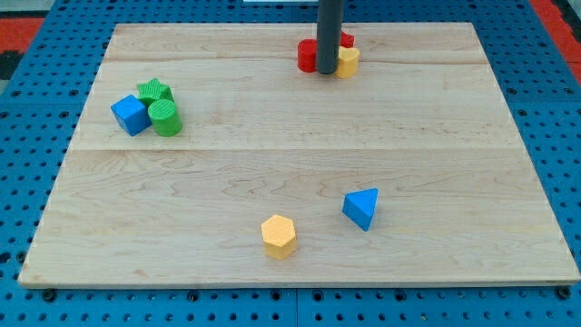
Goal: Move the blue triangle to the group of blocks
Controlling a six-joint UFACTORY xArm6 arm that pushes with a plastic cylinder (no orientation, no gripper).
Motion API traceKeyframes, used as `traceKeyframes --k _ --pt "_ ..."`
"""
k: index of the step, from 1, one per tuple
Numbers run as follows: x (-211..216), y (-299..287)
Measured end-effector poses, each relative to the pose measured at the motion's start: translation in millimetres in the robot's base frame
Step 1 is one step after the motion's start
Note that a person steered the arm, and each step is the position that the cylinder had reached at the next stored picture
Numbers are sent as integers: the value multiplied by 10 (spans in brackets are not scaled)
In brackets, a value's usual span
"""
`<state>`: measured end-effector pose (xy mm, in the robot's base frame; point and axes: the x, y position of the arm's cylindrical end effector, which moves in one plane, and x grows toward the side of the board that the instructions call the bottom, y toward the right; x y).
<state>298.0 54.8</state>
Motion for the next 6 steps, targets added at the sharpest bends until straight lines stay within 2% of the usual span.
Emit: traceKeyframes --k 1,2,3,4,5,6 --pt "618 131" --pt "984 847" --pt "1813 1507" --pt "2665 1328" --pt "2497 813" --pt "2603 657"
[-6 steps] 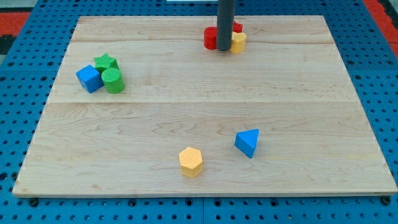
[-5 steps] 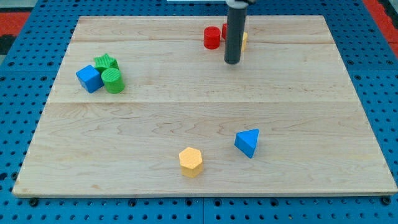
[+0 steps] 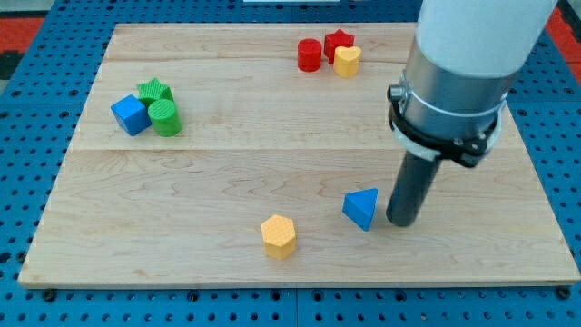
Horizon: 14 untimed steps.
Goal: Move the blue triangle to the group of blocks
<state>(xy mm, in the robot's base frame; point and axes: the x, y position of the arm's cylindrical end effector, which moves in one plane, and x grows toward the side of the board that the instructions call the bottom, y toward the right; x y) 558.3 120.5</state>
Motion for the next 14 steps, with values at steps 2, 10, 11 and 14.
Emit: traceKeyframes --k 2,10,11,14 --pt "-171 -342" --pt "-1797 -1136" --pt "-1806 -825" --pt "-2470 -843"
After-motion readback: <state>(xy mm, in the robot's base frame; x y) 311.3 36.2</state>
